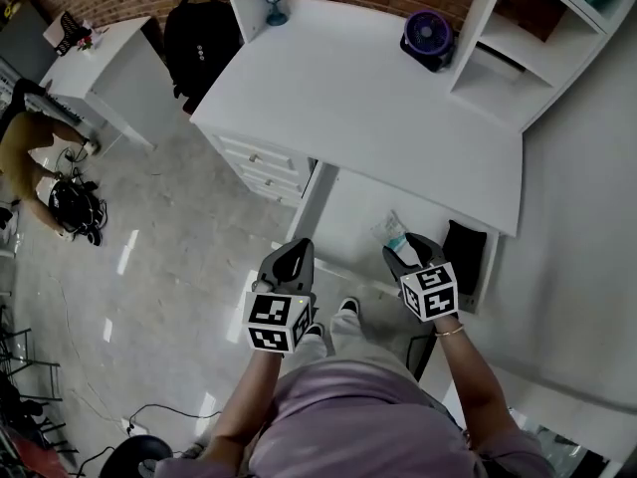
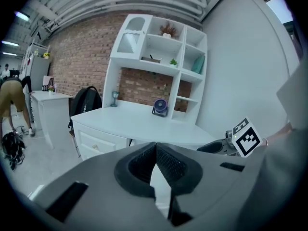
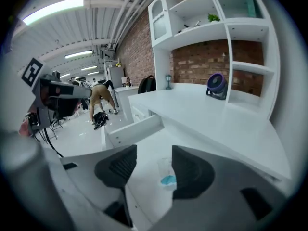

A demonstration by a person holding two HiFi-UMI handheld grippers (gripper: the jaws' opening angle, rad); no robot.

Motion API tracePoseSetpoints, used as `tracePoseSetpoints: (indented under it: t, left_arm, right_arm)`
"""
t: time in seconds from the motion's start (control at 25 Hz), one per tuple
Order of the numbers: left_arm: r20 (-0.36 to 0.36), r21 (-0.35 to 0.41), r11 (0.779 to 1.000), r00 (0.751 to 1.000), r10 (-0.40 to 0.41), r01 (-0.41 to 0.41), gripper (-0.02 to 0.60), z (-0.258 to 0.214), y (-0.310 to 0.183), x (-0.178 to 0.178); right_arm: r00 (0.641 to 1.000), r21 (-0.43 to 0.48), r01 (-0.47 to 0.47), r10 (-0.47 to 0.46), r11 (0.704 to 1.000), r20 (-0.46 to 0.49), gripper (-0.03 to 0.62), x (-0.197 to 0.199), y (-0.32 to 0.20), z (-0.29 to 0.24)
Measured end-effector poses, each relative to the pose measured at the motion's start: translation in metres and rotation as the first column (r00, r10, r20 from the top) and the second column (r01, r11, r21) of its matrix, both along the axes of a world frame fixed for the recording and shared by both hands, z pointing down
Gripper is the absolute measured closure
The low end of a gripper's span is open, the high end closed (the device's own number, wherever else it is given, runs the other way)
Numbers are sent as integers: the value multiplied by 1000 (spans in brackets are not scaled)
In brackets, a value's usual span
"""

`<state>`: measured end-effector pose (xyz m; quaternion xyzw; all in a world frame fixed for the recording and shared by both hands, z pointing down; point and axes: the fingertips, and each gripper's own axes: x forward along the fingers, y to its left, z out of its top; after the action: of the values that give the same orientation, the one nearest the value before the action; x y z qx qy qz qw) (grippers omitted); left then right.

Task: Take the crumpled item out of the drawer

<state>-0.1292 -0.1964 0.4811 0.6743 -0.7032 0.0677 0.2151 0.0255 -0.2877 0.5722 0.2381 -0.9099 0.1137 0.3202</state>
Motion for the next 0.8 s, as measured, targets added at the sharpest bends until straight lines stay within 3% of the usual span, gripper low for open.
tracePoseSetpoints:
  t: [0.36, 0.8]
  left_arm:
    - [5, -40, 994, 995, -101, 101, 580, 8, 19, -25]
    - [-7, -89, 974, 978, -210, 209, 580, 22, 33, -47]
  right_arm:
    - [984, -19, 98, -99, 995, -148, 353, -19, -17, 52]
    - [916, -74, 145, -162, 987, -368, 335, -26, -37, 130]
